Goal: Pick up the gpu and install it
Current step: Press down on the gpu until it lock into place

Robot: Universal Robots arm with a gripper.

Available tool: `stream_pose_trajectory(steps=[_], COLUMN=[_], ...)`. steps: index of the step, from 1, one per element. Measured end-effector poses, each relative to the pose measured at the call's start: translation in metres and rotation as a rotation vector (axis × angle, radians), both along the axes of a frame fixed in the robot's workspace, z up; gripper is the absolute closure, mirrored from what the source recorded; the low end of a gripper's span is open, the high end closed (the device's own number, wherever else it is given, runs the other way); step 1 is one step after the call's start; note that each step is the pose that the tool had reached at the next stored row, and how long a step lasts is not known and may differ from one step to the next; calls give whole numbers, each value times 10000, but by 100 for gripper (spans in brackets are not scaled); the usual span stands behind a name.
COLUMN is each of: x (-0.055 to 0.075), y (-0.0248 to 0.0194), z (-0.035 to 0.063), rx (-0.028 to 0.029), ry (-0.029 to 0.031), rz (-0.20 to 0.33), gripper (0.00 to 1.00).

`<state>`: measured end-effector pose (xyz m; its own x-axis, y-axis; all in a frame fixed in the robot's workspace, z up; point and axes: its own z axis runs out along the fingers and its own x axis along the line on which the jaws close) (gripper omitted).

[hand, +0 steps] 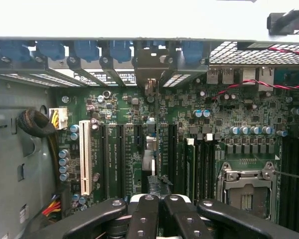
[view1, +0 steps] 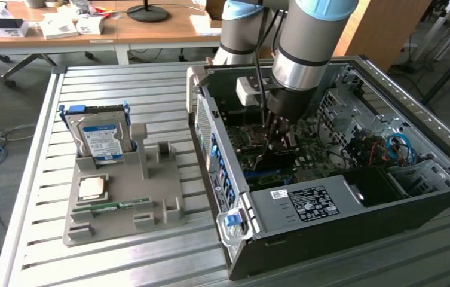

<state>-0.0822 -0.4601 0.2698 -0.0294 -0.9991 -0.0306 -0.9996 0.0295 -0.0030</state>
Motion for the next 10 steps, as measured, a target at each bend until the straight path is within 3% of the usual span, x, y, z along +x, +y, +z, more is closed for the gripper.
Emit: stream_pose_trajectory(steps=[10], x=[0], y=[3], z=[-23], rx=[62], ry=[0], rz=[0], gripper=[89])
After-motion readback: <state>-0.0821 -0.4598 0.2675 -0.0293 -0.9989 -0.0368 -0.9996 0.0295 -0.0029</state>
